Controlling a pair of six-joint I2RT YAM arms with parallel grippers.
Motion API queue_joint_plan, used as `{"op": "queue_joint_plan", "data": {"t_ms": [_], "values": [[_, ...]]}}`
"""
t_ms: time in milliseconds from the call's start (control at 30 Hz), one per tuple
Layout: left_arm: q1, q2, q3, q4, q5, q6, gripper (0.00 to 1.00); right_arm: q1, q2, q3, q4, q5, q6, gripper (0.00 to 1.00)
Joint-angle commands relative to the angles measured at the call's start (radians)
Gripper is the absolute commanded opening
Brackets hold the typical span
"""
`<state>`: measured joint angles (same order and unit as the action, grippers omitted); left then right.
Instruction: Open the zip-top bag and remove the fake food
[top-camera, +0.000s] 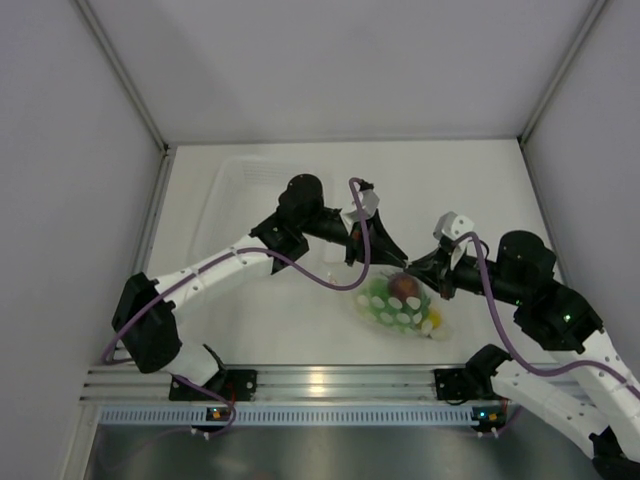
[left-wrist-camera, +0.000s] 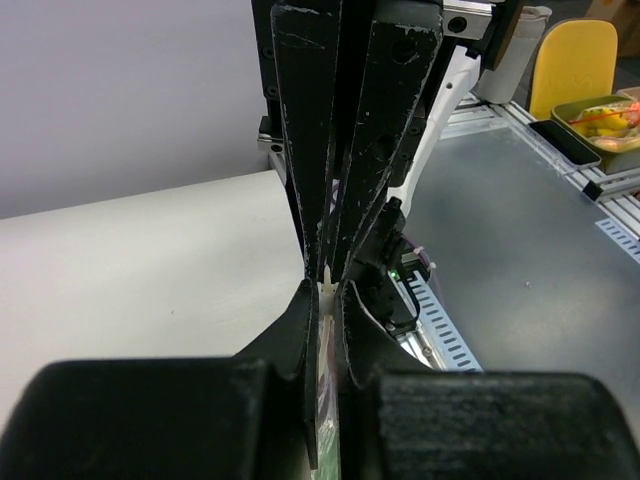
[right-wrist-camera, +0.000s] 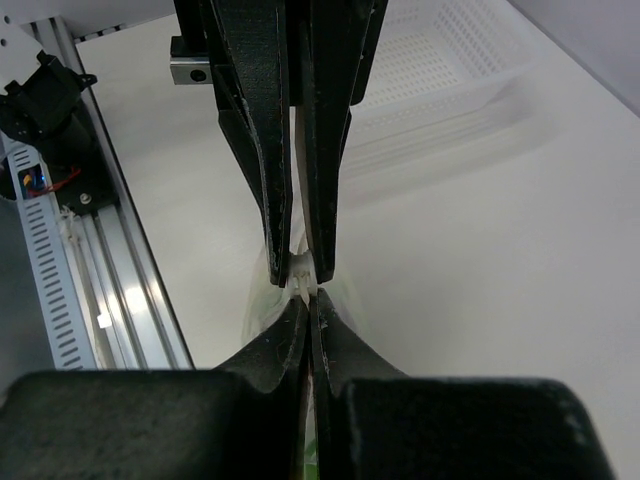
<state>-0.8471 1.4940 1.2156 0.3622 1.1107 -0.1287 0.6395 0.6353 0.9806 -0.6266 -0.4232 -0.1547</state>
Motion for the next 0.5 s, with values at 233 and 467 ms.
{"op": "queue_joint_plan", "data": {"t_ms": [233, 467], "values": [[0.08, -0.009, -0.071, 0.044, 0.147, 0.058, 0.0, 0.005, -0.054, 0.009, 0.09, 0.113, 0.01, 0.0], [0.224, -0.055, -0.236, 0.044, 0.126, 0.083, 0.0, 0.005, -0.089, 0.023, 0.068, 0.149, 0.01, 0.0]]}}
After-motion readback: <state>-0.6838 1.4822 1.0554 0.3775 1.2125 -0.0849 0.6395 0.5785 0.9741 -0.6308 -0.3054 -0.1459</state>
